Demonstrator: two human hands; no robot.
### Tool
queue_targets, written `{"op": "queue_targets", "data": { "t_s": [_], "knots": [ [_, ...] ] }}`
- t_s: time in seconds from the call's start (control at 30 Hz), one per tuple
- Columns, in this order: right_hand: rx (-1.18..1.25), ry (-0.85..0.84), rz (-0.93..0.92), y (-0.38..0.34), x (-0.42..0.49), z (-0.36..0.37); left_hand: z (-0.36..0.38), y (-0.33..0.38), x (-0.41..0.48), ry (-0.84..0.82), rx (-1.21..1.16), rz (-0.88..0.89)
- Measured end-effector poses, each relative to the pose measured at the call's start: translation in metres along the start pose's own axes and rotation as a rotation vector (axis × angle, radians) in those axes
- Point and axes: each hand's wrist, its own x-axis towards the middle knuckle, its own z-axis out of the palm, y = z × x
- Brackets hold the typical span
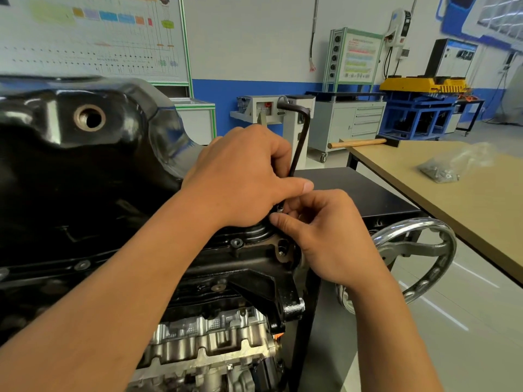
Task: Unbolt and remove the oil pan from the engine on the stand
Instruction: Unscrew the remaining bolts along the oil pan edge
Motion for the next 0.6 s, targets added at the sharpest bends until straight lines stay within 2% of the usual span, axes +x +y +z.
{"op": "queue_targets", "data": {
  "t_s": [0.2,0.43,0.6],
  "knots": [
    [-0.133,0.007,-0.08,-0.002,-0.002,-0.001,0.001,-0.001,-0.001,0.005,-0.01,0.017],
    [-0.097,0.001,-0.076,-0.005,-0.003,-0.007,0.001,-0.001,-0.001,0.017,-0.002,0.026],
    [0.002,0.194,-0.114,-0.011,-0.004,-0.01,0.001,0.0,-0.003,0.02,0.006,0.038]
  ]
}}
